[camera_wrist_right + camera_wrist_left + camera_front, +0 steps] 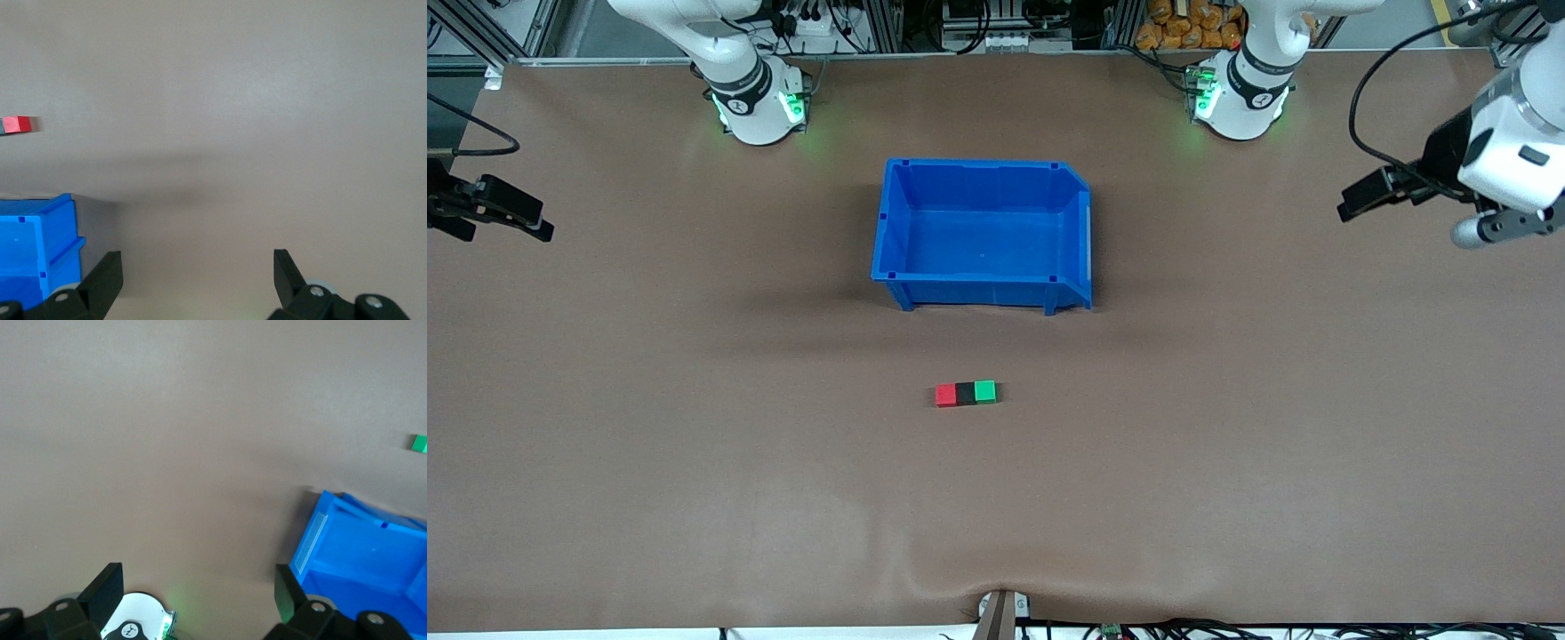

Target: Attach green and red cubes to black cube

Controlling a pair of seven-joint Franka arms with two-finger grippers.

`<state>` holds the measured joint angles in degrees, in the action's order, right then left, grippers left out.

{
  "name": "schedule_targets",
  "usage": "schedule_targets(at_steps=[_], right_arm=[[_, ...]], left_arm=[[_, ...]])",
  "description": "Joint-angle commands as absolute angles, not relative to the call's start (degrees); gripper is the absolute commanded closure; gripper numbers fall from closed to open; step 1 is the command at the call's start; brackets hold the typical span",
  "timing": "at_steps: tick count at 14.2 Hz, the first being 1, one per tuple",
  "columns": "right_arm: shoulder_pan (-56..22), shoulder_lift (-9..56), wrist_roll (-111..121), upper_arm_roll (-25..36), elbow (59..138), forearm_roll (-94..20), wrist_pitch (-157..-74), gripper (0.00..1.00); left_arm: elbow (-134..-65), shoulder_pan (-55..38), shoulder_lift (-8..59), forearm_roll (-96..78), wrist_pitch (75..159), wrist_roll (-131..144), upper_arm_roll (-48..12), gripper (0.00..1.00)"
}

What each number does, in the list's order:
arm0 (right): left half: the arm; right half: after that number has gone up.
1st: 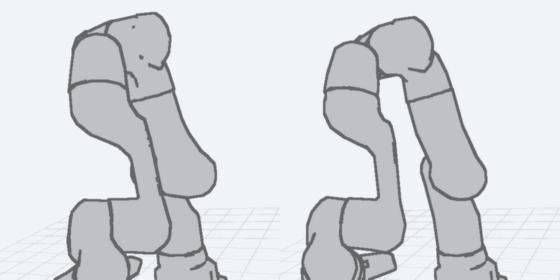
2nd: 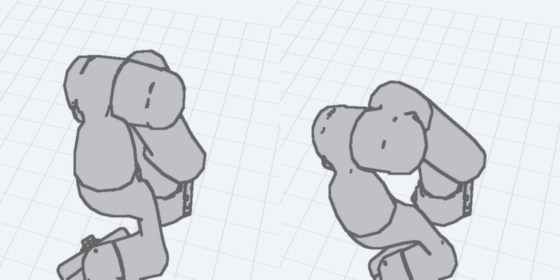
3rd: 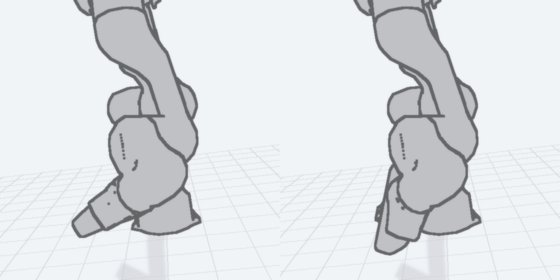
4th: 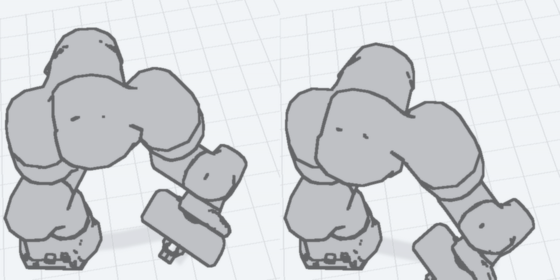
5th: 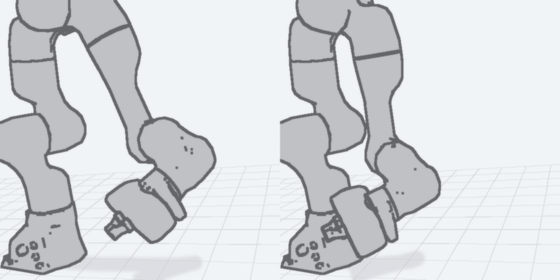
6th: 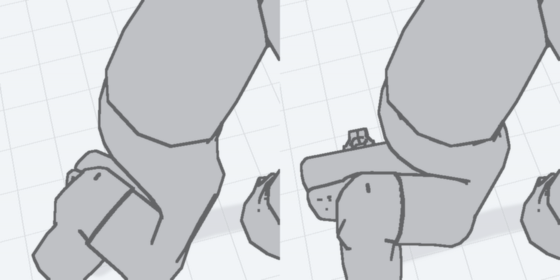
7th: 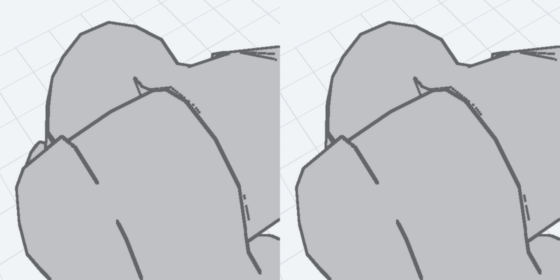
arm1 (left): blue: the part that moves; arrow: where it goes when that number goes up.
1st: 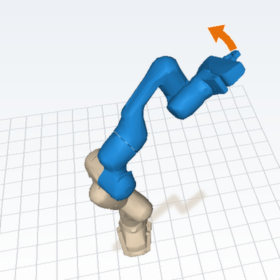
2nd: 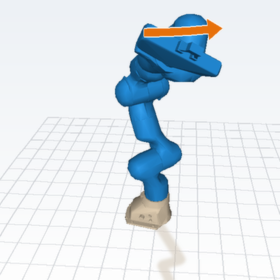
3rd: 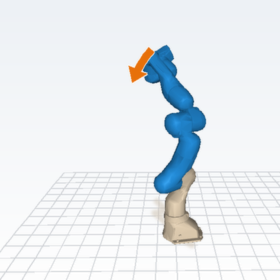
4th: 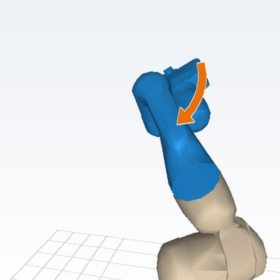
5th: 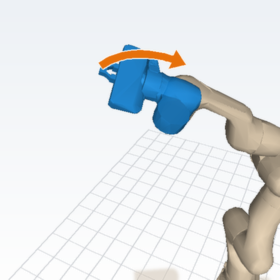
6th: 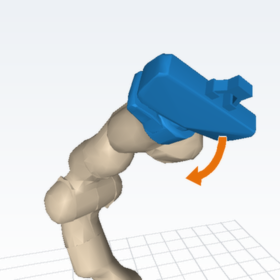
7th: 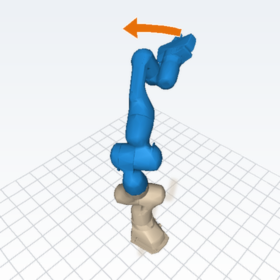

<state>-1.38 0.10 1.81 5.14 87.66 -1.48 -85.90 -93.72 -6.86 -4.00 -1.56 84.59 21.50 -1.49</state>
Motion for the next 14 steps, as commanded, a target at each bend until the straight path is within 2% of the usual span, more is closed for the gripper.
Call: schedule_targets(at_steps=[1, 4, 7, 14], right_arm=[[-1.2, -0.3, 1.0, 5.0, 87.6, -1.6, -85.6, 0.0], [-1.2, -0.3, 1.0, 5.0, 87.6, -1.6, -85.6, 0.0], [-1.2, -0.3, 1.0, 5.0, 87.6, -1.5, -85.6, 0.0], [-1.2, -0.3, 1.0, 5.0, 87.6, -1.6, -85.6, 0.0]], left_arm=[[-99.4, -6.5, -9.0, 1.2, 86.7, 19.0, -2.4, 0.0], [-100.3, -6.4, -10.5, 2.7, 86.8, 15.3, -2.4, 0.0], [-104.1, -6.3, -13.5, 3.1, 89.6, 15.1, -3.2, 0.0], [-99.4, -6.1, -11.3, 5.7, 87.9, 13.5, -4.2, 0.0]])
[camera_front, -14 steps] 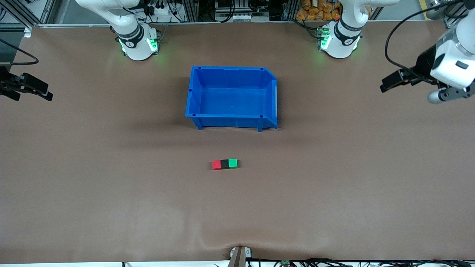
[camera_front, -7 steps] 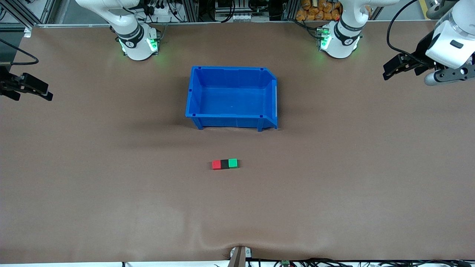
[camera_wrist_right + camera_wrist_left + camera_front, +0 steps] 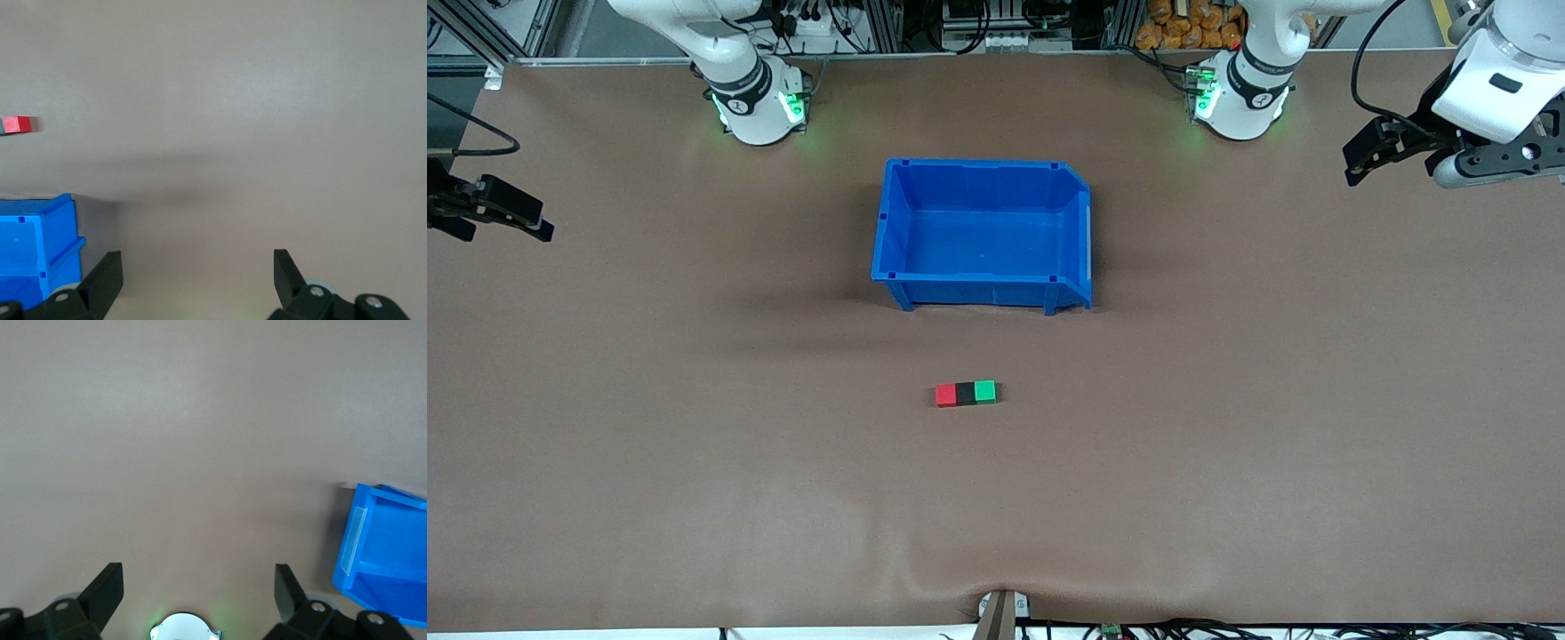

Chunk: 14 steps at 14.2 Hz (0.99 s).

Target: Attach green and red cubes to black cube

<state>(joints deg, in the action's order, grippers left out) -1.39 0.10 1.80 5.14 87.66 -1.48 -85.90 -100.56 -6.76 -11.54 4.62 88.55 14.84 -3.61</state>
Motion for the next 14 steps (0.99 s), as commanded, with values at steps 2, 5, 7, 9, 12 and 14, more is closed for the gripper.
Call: schedule_targets(at_steps=[2, 5, 7, 9, 12, 14], right_arm=[[-1.2, -0.3, 1.0, 5.0, 87.6, -1.6, -85.7, 0.0], [-1.3, -0.3, 1.0, 5.0, 87.6, -1.6, -85.7, 0.0], [-1.3, -0.3, 1.0, 5.0, 87.6, -1.6, -85.7, 0.0], [-1.3, -0.3, 1.0, 5.0, 87.6, -1.6, -85.7, 0.0], [-1.3, -0.3, 1.0, 5.0, 87.6, -1.6, -85.7, 0.0], [-1.3, -0.3, 1.0, 5.0, 87.6, -1.6, -85.7, 0.0]], left_arm=[[-97.9, -6.0, -11.0, 5.6, 87.5, 13.6, -4.2, 0.0], [-95.9, -5.8, -10.1, 4.1, 86.3, 13.4, -2.2, 0.0], [-95.8, -5.8, -10.2, 4.0, 85.2, 12.5, -2.2, 0.0], [-95.8, -5.9, -10.1, 2.6, 85.1, 12.4, -2.3, 0.0], [-95.8, -5.8, -10.1, 2.5, 85.1, 9.4, -2.2, 0.0], [-95.8, -5.8, -10.0, 2.5, 85.1, 8.9, -2.1, 0.0]])
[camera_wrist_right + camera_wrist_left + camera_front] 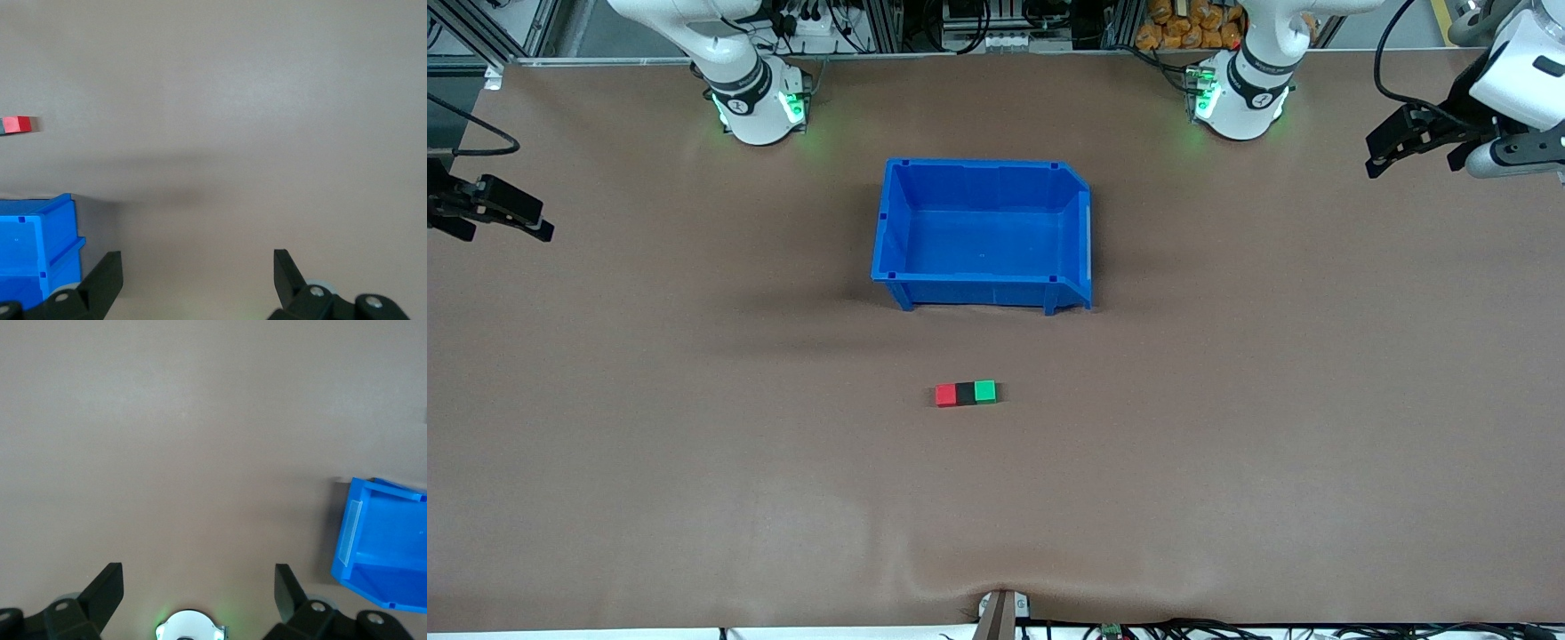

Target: Attach green and red cubes to black cube

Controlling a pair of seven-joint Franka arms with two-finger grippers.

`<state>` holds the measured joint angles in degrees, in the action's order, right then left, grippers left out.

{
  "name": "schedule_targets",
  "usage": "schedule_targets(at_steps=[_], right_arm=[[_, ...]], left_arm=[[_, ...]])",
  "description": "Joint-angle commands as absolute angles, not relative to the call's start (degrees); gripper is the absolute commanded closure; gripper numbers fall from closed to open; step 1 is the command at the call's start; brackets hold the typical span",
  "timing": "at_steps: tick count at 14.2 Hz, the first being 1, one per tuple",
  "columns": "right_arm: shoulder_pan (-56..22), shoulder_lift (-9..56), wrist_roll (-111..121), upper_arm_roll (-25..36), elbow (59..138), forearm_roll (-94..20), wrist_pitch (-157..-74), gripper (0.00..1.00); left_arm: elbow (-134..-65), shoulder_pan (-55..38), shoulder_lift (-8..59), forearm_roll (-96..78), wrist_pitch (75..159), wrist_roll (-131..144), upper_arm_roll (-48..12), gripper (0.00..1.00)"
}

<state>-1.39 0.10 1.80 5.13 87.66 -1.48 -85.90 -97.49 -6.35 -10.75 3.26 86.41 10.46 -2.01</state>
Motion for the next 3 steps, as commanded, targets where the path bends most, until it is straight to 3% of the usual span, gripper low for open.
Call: schedule_targets(at_steps=[1, 3], right_arm=[[-1.3, -0.3, 1.0, 5.0, 87.6, -1.6, -85.8, 0.0], [-1.4, -0.3, 1.0, 5.0, 87.6, -1.6, -85.8, 0.0]], left_arm=[[-95.8, -5.8, -10.0, 2.5, 85.1, 8.9, -2.1, 0.0], [-95.7, -5.7, -10.0, 2.6, 85.1, 8.9, -2.1, 0.0]])
